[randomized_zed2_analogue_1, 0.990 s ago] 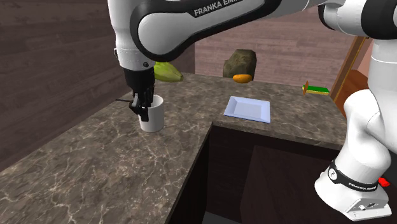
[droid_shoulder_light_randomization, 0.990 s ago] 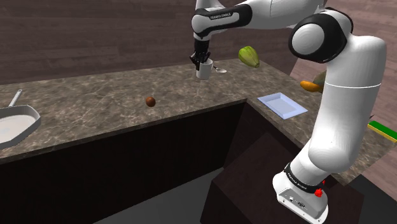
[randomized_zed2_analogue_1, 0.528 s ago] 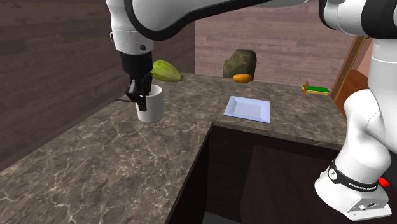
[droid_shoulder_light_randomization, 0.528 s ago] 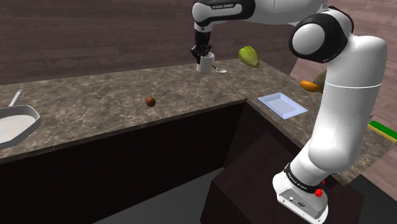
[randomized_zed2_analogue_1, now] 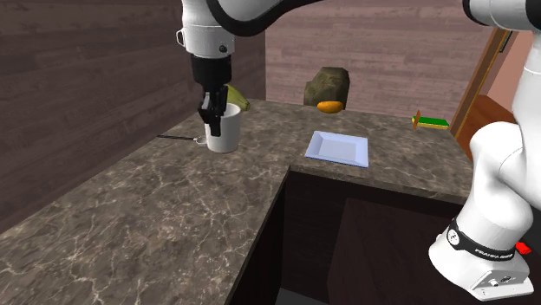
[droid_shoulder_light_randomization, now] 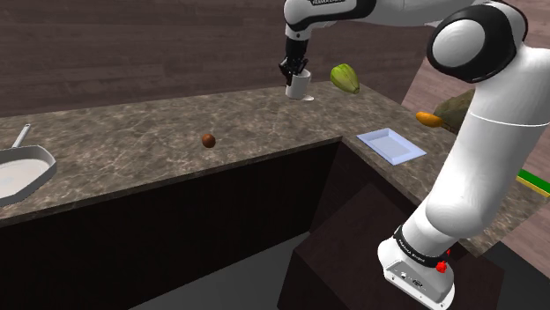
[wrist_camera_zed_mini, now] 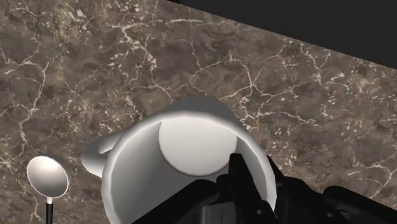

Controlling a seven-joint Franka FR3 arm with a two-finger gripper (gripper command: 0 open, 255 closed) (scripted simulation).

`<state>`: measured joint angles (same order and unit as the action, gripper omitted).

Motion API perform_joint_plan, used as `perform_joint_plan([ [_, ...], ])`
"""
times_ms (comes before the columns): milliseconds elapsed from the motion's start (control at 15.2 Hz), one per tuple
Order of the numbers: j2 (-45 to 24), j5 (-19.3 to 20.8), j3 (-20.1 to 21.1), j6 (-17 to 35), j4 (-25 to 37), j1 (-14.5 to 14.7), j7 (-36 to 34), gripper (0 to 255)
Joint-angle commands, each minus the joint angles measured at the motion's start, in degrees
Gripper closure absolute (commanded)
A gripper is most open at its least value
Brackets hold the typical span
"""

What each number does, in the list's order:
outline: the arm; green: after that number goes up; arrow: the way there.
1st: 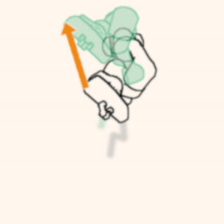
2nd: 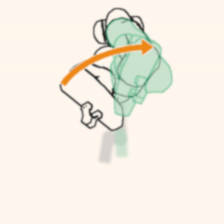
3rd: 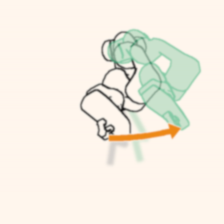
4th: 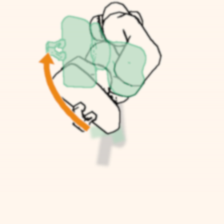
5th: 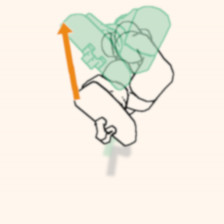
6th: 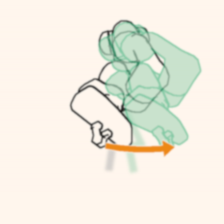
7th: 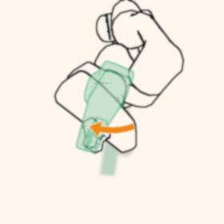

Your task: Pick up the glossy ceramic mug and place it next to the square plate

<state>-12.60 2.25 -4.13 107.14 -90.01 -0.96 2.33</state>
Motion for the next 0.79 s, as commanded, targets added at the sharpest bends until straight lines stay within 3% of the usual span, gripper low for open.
perform_joint_plan([
  [0, 3.37, 0.02, -0.62, 1.27, -4.55, -0.91, 1.53, 255],
  [726, 18.88, 1.07, -5.95, 5.32, -23.53, -6.56, 12.10, 255],
])
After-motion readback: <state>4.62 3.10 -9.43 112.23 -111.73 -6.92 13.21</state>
